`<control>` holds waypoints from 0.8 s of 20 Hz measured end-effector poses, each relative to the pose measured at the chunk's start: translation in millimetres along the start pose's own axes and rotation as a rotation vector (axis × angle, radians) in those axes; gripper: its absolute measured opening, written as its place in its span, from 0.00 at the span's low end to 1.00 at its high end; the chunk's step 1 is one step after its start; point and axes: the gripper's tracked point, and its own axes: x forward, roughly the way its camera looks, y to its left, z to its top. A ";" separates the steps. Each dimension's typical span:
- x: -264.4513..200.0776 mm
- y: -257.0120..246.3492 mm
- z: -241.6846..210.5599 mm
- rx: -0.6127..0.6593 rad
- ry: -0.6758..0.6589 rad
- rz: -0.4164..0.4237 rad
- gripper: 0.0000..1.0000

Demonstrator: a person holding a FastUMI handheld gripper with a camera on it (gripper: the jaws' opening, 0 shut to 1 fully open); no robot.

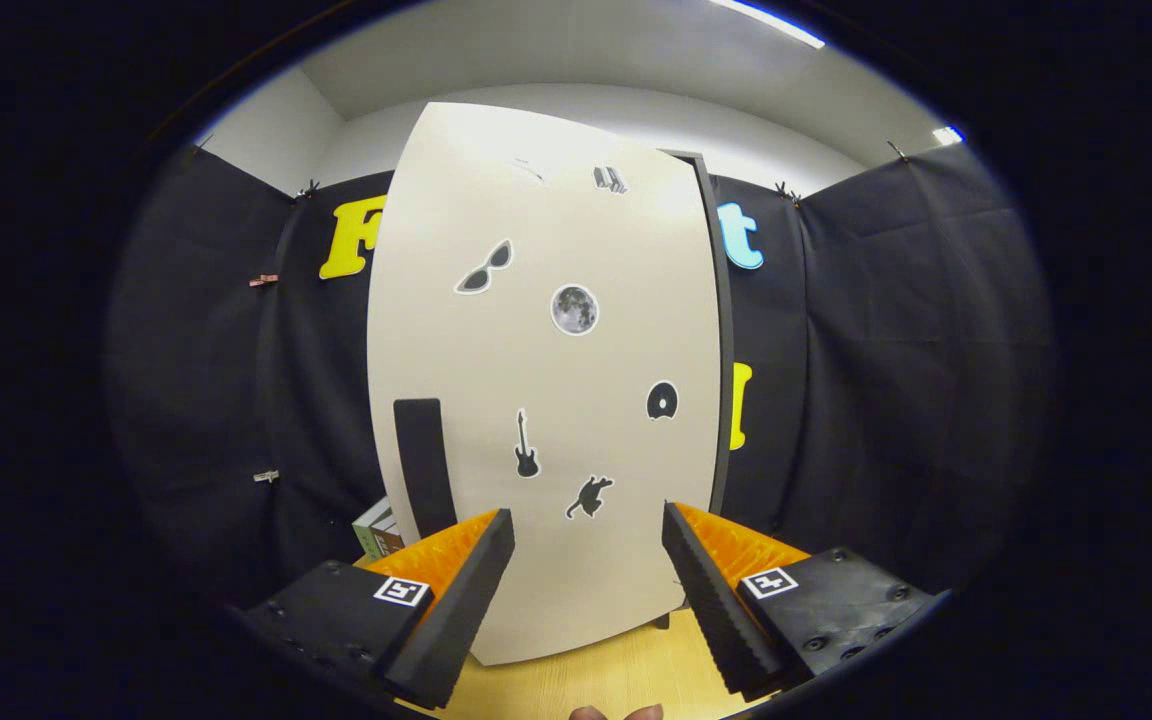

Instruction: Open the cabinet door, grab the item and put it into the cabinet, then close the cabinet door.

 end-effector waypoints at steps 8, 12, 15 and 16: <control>30.5 -32.3 -23.6 -0.025 -0.022 -0.072 0.98; 21.5 -44.7 -12.7 -0.018 -0.074 -0.100 0.98; 9.3 -45.2 -10.0 0.027 -0.062 -0.099 0.98; 4.9 -45.3 -9.0 0.031 -0.053 -0.095 0.98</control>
